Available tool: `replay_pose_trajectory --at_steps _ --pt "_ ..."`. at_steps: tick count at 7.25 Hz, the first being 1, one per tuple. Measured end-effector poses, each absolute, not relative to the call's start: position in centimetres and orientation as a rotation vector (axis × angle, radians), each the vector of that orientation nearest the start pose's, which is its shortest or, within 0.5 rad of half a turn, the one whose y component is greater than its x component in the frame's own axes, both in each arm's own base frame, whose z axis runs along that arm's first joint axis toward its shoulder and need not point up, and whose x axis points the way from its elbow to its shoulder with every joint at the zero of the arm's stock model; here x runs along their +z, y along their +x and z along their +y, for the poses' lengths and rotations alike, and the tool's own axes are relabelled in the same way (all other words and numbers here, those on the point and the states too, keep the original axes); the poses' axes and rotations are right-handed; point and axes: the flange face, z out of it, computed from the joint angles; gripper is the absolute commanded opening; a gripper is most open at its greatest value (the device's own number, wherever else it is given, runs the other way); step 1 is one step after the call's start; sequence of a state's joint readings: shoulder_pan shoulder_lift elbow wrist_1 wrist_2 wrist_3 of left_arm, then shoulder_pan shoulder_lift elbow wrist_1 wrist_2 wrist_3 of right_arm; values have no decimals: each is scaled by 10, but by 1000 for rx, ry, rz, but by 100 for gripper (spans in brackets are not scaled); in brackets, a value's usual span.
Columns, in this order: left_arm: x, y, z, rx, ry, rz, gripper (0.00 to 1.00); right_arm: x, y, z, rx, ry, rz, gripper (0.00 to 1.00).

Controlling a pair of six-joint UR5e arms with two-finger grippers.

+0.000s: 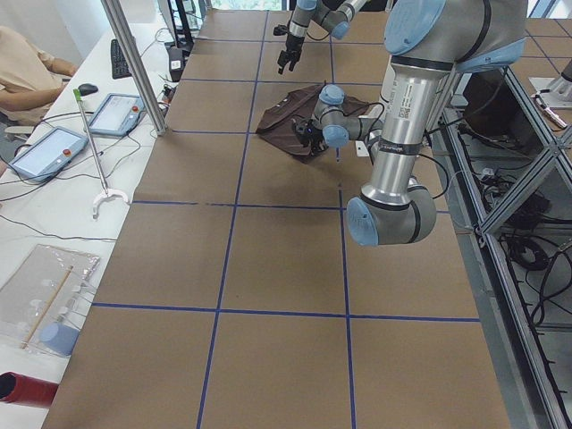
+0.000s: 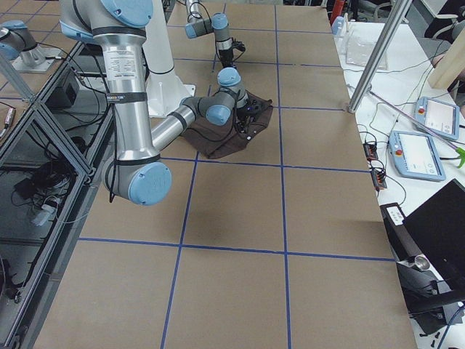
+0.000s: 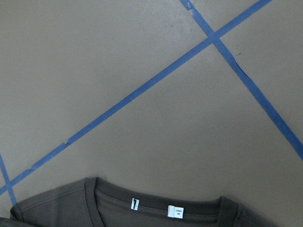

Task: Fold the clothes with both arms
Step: 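Release the shirt and move both grippers to opposite sides of it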

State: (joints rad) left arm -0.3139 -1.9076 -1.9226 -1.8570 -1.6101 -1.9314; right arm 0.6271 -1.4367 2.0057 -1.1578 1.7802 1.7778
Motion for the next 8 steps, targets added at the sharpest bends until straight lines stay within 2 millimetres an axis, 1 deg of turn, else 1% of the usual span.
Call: replay_pose_trajectory --at_steps 1,2,3,5,7,8 --pt "290 517 -297 -592 -65 978 27 345 -358 -400 664 18 -1013 100" --pt "292 520 -294 -589 -68 971 2 346 -357 -401 667 19 -1010 100" --pt "293 522 -294 -588 -69 966 0 347 -356 -403 670 21 -1008 100" --pt "294 522 -296 -591 -65 964 0 347 -353 -406 677 24 -1007 100" --pt "294 517 -307 -604 -41 967 0 348 -352 -408 682 25 -1005 100" --pt "293 510 -317 -606 -18 969 0 348 -351 -408 682 25 -1006 100"
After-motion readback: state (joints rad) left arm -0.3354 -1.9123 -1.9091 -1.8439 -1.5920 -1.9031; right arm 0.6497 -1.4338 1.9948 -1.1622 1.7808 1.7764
